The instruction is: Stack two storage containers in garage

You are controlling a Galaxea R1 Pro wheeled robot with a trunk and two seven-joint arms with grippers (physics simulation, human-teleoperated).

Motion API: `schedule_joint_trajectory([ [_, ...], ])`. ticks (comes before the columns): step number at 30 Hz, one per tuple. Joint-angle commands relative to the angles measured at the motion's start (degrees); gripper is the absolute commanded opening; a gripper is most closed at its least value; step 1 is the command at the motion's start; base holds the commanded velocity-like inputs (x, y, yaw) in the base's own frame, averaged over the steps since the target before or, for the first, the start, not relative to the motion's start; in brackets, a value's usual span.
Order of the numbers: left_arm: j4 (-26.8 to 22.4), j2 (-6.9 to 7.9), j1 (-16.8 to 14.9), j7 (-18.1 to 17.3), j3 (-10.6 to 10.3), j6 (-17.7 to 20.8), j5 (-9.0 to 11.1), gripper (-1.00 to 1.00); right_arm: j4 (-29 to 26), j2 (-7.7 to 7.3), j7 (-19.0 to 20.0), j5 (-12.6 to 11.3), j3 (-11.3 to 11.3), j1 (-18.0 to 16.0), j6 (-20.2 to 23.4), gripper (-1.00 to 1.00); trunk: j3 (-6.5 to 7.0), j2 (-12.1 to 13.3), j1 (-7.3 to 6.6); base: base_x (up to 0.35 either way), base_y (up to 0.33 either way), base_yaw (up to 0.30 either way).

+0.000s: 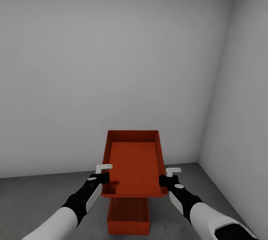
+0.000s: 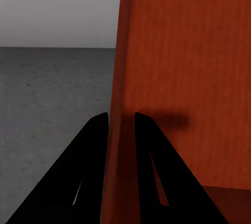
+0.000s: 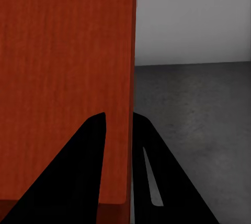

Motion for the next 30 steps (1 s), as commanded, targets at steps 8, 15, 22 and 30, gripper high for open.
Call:
schedule_joint_trajectory([
  [8, -0.19, 0.49, -0.05, 0.82, 0.81, -4.63, -1.09, -1.0, 0.2, -0.21, -0.4, -0.81, -0.23, 0.0, -0.29, -1.0, -0.03, -0.05, 0.02, 0.0, 0.176, 0.0],
  [15, -0.1, 0.49, -0.05, 0.82, 0.81, -4.66, -1.09, -1.0, 0.2, -0.24, -0.39, -0.81, -0.23, 0.0, -0.29, -1.0, -0.03, -0.05, 0.02, 0.0, 0.009, 0.0],
  [22, -0.11, 0.47, -0.05, 0.82, 0.81, -4.66, -1.09, -1.0, 0.2, -0.2, -0.4, -0.81, -0.23, 0.0, -0.27, -1.0, -0.56, -0.05, 0.02, 0.0, 0.0, 0.0],
  [30, -0.12, 0.48, -0.05, 0.82, 0.81, -4.66, -1.09, -1.0, 0.2, -0.2, -0.4, -0.81, -0.23, 0.0, -0.28, -1.0, -1.28, -0.05, 0.02, 0.0, 0.0, 0.0],
])
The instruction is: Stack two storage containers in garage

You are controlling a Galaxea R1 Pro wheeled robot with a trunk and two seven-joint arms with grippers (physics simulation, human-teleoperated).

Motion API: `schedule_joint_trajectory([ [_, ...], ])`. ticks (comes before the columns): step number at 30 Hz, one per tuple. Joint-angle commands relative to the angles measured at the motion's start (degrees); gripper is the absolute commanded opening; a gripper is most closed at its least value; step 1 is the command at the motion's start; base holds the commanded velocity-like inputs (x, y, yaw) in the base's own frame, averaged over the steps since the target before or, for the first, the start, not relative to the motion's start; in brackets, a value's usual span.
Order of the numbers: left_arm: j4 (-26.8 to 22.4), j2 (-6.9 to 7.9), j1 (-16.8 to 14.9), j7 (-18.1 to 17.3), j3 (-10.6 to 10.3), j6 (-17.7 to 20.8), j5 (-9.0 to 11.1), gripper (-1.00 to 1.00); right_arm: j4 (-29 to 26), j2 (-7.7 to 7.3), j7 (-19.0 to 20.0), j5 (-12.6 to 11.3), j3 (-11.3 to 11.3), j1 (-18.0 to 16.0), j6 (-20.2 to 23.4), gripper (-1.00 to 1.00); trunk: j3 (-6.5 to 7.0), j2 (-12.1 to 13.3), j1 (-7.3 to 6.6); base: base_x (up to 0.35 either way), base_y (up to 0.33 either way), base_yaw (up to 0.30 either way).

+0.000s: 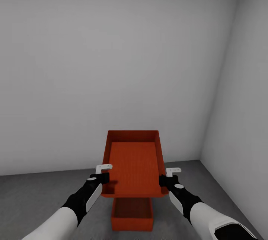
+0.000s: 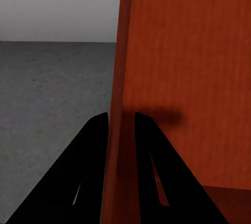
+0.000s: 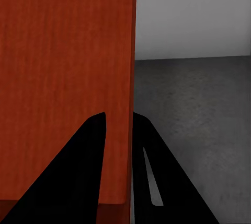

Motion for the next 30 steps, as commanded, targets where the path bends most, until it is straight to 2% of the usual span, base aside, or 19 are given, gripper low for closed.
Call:
schedule_joint_trajectory([
  [1, -0.24, 0.51, -0.05, 0.83, 0.84, -4.58, -1.14, -1.0, 0.19, -0.18, -0.37, -0.78, -0.31, 0.0, -0.3, -1.0, -0.12, -0.06, 0.02, 0.0, 0.0, 0.0],
  [18, -0.25, 0.47, -0.05, 0.83, 0.84, -4.58, -1.14, -1.0, 0.19, -0.23, -0.37, -0.78, -0.31, 0.0, -0.3, -1.0, -1.67, -0.06, 0.02, 0.002, 0.0, 0.0],
  [30, -0.22, 0.46, -0.05, 0.83, 0.84, -4.58, -1.14, -1.0, 0.19, -0.26, -0.37, -0.75, -0.31, 0.0, -0.3, -1.0, -2.76, -0.06, 0.02, 0.192, 0.0, 0.0],
])
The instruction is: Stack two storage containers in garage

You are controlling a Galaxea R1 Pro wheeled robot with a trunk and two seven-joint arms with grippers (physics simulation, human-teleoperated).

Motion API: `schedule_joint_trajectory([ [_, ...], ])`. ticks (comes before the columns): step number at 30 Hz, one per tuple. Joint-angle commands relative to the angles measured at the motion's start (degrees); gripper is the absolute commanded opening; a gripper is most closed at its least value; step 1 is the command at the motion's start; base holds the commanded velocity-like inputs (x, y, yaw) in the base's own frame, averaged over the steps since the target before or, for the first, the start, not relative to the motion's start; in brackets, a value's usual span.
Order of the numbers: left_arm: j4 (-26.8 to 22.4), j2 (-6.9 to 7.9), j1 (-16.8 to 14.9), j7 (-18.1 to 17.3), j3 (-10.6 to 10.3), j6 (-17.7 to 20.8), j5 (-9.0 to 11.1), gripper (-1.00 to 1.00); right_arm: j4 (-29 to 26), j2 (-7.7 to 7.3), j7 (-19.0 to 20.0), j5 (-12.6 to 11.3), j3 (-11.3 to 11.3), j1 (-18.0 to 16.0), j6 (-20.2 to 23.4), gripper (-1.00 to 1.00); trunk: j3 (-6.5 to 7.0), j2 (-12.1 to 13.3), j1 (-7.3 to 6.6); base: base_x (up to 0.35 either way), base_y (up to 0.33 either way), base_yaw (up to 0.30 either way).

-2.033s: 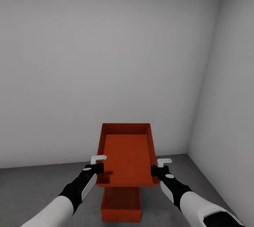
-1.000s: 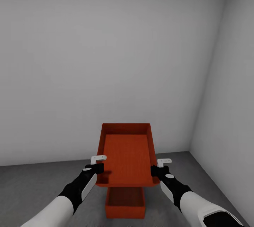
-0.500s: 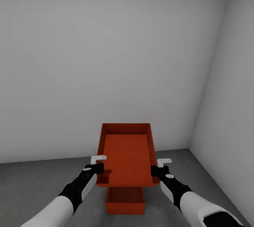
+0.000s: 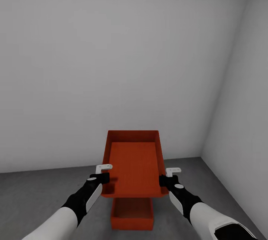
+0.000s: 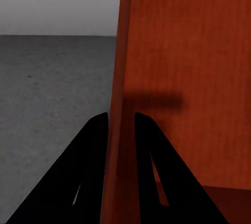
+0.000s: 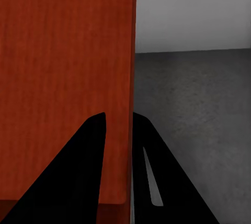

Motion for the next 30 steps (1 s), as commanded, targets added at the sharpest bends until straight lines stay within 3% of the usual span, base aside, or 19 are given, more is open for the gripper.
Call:
schedule_joint_trajectory([
  [1, -0.2, 0.46, -0.06, 0.83, 0.84, -4.58, -1.13, -1.0, 0.18, -0.28, -0.37, -0.8, -0.26, 0.0, -0.29, -1.0, -0.12, -0.05, 0.04, 0.217, 0.0, 0.0],
  [8, -0.2, 0.47, -0.06, 0.83, 0.84, -4.58, -1.13, -1.0, 0.18, -0.28, -0.37, -0.8, -0.27, 0.0, -0.29, -1.0, -0.75, -0.05, 0.04, 0.198, 0.0, 0.0],
  [30, -0.19, 0.5, -0.05, 0.83, 0.84, -4.58, -1.13, -1.0, 0.18, -0.19, -0.37, -0.64, -0.26, 0.0, -0.36, -1.0, -2.75, -0.05, 0.04, 0.007, 0.0, 0.0],
])
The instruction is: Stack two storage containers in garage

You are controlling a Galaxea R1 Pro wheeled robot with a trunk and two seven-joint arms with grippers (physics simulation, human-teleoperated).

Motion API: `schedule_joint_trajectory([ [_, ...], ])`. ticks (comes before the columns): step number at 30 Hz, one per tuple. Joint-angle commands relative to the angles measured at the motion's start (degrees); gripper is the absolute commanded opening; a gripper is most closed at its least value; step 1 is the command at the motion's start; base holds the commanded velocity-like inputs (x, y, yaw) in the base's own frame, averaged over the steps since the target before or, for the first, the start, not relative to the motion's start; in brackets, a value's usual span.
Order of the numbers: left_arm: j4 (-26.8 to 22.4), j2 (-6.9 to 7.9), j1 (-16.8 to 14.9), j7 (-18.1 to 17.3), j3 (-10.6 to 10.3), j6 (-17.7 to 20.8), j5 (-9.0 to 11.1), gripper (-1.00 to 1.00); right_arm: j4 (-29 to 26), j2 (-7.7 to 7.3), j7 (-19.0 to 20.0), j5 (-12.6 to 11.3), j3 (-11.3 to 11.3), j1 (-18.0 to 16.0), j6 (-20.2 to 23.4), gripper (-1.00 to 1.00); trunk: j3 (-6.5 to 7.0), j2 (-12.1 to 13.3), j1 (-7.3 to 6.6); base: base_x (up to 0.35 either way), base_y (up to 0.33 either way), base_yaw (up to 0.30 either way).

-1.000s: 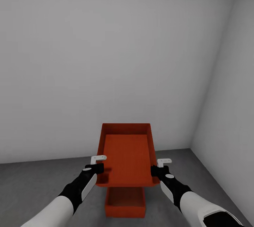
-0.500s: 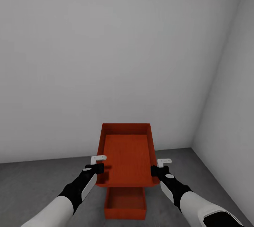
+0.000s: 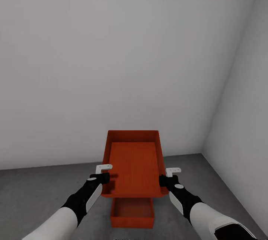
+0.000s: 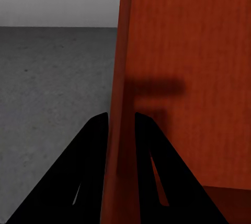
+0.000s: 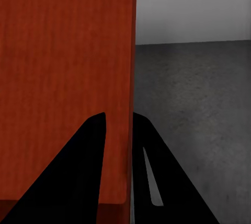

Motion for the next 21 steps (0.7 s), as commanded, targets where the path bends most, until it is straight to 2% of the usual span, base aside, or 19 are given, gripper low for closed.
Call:
schedule_joint_trajectory([
  [1, -0.22, 0.52, -0.09, 0.85, 0.87, -4.45, -1.17, -1.0, 0.19, -0.19, -0.38, -0.78, -0.18, -0.04, -0.3, -1.0, -0.23, -0.15, 0.03, 0.0, 0.0, 0.0],
  [21, -0.22, 0.46, -0.09, 0.85, 0.87, -4.45, -1.17, -1.0, 0.19, -0.28, -0.47, -0.78, -0.19, -0.04, -0.4, -1.0, -2.05, -0.15, 0.03, 0.0, 0.0, 0.0],
])
